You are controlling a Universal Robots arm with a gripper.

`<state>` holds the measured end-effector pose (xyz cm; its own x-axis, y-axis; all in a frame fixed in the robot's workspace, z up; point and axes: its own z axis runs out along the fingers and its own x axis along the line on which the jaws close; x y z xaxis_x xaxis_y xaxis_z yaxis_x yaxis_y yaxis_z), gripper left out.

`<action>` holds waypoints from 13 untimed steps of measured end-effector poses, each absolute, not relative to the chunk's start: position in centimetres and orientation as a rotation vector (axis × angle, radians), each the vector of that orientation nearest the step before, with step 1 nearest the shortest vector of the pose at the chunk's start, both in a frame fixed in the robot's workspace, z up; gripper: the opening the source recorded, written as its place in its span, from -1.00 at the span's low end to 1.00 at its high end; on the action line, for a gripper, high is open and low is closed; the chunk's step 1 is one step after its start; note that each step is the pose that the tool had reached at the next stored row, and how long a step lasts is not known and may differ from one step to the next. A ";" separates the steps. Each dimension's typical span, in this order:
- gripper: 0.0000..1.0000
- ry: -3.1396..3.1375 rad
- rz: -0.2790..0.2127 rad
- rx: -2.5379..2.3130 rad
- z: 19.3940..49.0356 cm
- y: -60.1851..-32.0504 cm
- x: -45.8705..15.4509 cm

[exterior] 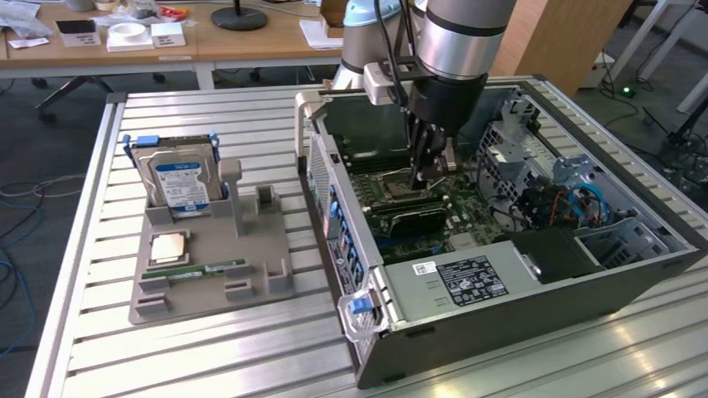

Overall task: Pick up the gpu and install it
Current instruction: 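Press down on the gpu until it lock into place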

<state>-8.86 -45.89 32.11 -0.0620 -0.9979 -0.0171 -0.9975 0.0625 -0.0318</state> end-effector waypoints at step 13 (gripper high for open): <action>-0.79 2.265 -0.018 -2.128 32.1 -45.9 -8.9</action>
<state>-8.86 -45.89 32.11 -0.0620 -0.9979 -0.0171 -0.9975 0.0625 -0.0318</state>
